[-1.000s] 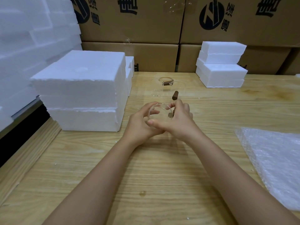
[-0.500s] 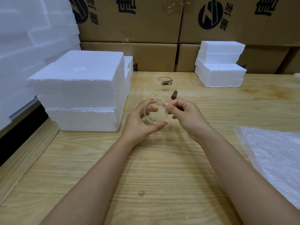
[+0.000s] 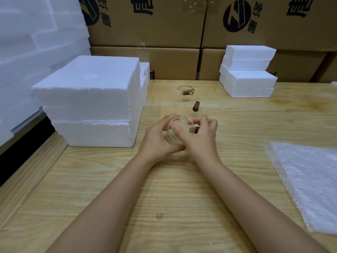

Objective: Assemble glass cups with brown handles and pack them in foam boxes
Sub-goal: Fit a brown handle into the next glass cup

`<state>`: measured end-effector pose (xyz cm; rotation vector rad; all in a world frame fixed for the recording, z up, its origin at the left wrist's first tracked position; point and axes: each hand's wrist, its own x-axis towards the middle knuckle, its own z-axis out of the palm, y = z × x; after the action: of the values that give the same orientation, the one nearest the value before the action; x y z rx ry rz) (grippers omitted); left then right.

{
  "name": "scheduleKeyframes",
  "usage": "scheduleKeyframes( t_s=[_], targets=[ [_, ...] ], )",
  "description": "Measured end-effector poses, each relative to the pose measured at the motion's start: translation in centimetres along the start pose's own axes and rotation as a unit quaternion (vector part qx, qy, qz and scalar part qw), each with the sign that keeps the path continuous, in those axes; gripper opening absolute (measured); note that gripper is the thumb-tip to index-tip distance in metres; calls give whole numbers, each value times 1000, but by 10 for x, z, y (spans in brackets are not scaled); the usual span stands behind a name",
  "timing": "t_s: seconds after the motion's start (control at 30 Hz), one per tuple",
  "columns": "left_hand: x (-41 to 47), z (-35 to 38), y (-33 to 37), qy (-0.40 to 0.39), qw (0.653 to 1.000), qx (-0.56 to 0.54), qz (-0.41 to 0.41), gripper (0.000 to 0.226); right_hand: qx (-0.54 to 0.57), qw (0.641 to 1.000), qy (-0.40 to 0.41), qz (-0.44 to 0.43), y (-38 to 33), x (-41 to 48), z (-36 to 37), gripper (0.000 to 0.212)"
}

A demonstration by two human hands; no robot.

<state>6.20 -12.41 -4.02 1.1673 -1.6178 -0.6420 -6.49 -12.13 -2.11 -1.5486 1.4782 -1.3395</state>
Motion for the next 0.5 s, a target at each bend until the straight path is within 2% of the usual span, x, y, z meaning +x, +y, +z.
scheduleKeyframes(
  t_s=[0.17,0.3,0.4,0.5],
  targets=[
    [1,0,-1,-9,1000,-13,7,63,-32,998,4,-60,1,-6,1,64],
    [3,0,-4,2,999,-41,-1,66,33,996,6,-85,6,-6,-2,56],
    [3,-1,-6,10,998,-58,9,73,185,982,42,-6,8,-1,-3,25],
    [2,0,-2,-1,999,-46,25,70,201,976,48,73,12,8,-7,36]
  ],
)
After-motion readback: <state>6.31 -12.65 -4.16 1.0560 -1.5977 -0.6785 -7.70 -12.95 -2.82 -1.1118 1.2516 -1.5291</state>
